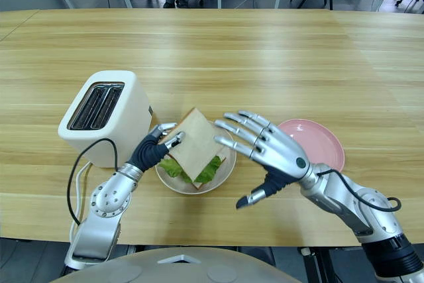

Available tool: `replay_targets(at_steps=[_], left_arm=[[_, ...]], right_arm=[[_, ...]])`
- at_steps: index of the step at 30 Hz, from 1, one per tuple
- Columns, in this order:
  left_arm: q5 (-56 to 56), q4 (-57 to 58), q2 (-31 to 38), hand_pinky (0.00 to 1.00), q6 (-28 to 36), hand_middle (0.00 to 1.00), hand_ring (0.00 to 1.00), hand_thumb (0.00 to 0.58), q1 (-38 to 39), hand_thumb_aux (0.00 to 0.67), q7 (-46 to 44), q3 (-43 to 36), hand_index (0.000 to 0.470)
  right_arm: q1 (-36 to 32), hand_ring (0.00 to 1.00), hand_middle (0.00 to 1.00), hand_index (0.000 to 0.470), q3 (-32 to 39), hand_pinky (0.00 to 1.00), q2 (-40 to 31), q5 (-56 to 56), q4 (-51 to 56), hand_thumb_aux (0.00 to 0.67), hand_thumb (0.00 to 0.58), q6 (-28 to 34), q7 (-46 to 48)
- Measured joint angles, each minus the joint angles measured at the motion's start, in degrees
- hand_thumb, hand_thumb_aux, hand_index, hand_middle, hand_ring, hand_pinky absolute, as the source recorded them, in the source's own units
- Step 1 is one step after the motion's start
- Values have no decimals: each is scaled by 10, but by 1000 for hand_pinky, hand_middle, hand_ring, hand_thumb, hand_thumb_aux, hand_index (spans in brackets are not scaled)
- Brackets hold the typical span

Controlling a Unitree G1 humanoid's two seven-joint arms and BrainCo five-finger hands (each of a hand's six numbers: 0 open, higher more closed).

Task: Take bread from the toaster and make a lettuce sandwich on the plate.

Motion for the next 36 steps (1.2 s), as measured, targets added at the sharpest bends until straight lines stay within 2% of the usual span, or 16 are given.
replay_targets(at_steps=[4, 11, 22, 31, 32, 33, 34, 35, 36], left_arm=[[-3, 62, 15, 1000, -7, 1000, 1000, 580, -17, 670, -1, -3, 460], [-8, 146, 18, 1000, -24, 1000, 1000, 580, -51, 670, 2, -8, 460], [-6, 194, 20, 1000, -36, 1000, 1000, 580, -65, 670, 17, -20, 460], [43, 218, 44, 1000, -33, 1000, 1000, 580, -73, 670, 38, -34, 460], [63, 221, 51, 522, -33, 522, 522, 580, -77, 670, 46, -38, 460], [85, 223, 59, 169, -33, 169, 169, 548, -81, 512, 59, -45, 352], [106, 225, 66, 169, -34, 169, 169, 548, -86, 512, 69, -49, 352], [132, 227, 72, 0, -35, 0, 0, 0, -89, 0, 86, -53, 0], [148, 227, 77, 0, -35, 0, 0, 0, -91, 0, 95, -55, 0]], right_arm=[[3, 0, 0, 0, 42, 0, 4, -5, 8, 0, 0, -15, 56], [-21, 0, 0, 0, 105, 0, 39, -44, 55, 0, 0, 7, 142], [-84, 0, 0, 0, 170, 0, 88, -117, 133, 0, 0, 70, 183], [-146, 0, 0, 0, 224, 0, 98, -126, 166, 0, 0, 92, 254], [-156, 0, 0, 0, 231, 0, 98, -120, 170, 0, 0, 93, 271], [-166, 0, 0, 0, 238, 0, 98, -114, 174, 0, 0, 95, 288], [-176, 0, 0, 0, 242, 0, 99, -109, 176, 0, 0, 96, 303], [-186, 0, 0, 0, 249, 0, 99, -105, 178, 0, 0, 99, 319], [-190, 0, 0, 0, 253, 0, 99, -104, 179, 0, 0, 100, 328]])
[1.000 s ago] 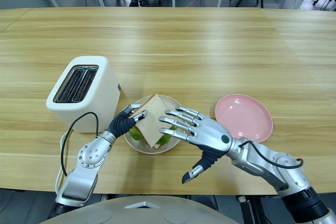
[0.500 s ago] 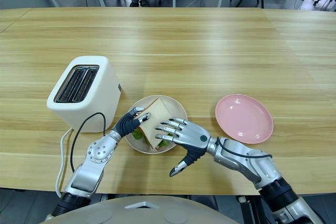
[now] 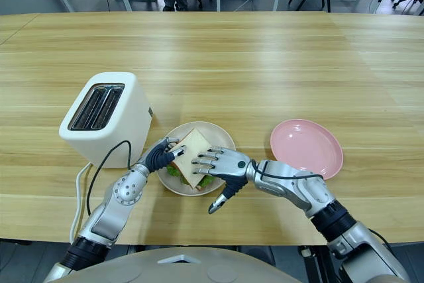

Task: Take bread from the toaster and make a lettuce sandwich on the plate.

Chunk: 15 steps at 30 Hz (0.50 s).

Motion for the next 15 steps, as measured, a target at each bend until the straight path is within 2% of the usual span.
replay_targets(at_steps=[3, 9, 10, 12, 13, 14, 15], left_arm=[[72, -14, 25, 0, -1, 0, 0, 0, -19, 0, 52, 0, 0], [140, -132, 56, 0, -17, 0, 0, 0, -38, 0, 122, 59, 0], [144, -148, 57, 0, -20, 0, 0, 0, -38, 0, 130, 71, 0], [146, -178, 58, 0, -33, 0, 0, 0, -34, 0, 144, 94, 0], [140, -191, 57, 0, -42, 0, 0, 0, -29, 0, 150, 106, 0], [131, -205, 55, 0, -52, 0, 0, 0, -24, 0, 156, 119, 0], [118, -218, 53, 0, -63, 0, 0, 0, -18, 0, 159, 130, 0]], right_arm=[[-18, 0, 0, 0, 13, 0, 0, 11, 6, 0, 0, 8, 45], [-24, 0, 0, 0, 22, 0, -1, 33, 0, 0, 0, 24, 89], [-25, 0, 0, 25, 23, 0, -3, 34, 0, 37, 62, 24, 91], [-27, 0, 0, 52, 23, 0, -5, 38, 0, 76, 124, 24, 92], [-27, 0, 0, 110, 23, 0, -5, 44, 1, 160, 244, 24, 92], [-26, 0, 0, 162, 21, 0, -5, 53, 2, 236, 337, 25, 92], [-24, 0, 0, 162, 16, 0, -3, 64, 4, 236, 337, 25, 91]])
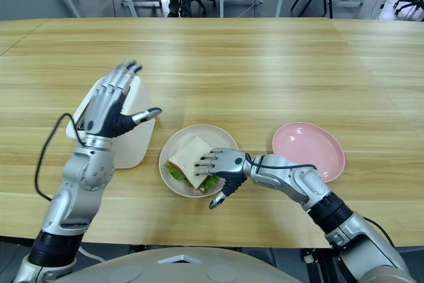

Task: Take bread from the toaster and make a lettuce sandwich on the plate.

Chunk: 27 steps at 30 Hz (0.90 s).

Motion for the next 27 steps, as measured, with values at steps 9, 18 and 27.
replay_targets(at_steps=[9, 18, 27], left_arm=[[-173, -41, -25, 533, -109, 533, 533, 580, 69, 670, -46, 19, 460], [-304, -48, 18, 1000, -215, 1000, 1000, 580, 146, 670, -147, 26, 460], [-263, 3, 145, 1000, -309, 1000, 1000, 580, 260, 670, -266, 18, 460]], right_arm=[[56, 180, 180, 460, -66, 180, 61, 200, -9, 670, 580, 13, -25], [128, 1000, 1000, 460, -124, 1000, 40, 370, -101, 670, 580, 64, 25], [280, 1000, 1000, 460, -114, 1000, -53, 386, -177, 670, 580, 71, 93]])
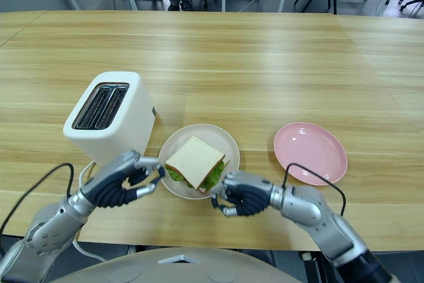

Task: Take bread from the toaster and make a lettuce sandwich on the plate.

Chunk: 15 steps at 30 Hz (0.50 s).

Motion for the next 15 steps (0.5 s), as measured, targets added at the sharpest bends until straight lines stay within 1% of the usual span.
replay_targets(at_steps=[3, 8, 12, 15], left_arm=[[67, 35, 11, 1000, -5, 1000, 1000, 580, 12, 670, -21, -30, 460], [170, 90, 19, 1000, -4, 1000, 1000, 580, 0, 670, -27, -71, 460], [236, 130, 21, 1000, 13, 1000, 1000, 580, -33, 670, -25, -92, 460], [262, 154, 18, 1000, 25, 1000, 1000, 580, -65, 670, -18, -99, 460]], right_arm=[[19, 1000, 1000, 460, 17, 1000, -3, -34, 5, 670, 580, -7, 3], [12, 1000, 1000, 460, 33, 1000, 15, -105, 55, 670, 580, -22, -20], [-16, 1000, 1000, 460, 54, 1000, 37, -176, 114, 670, 580, -37, -54], [-39, 1000, 1000, 460, 65, 1000, 55, -210, 145, 670, 580, -43, -76]])
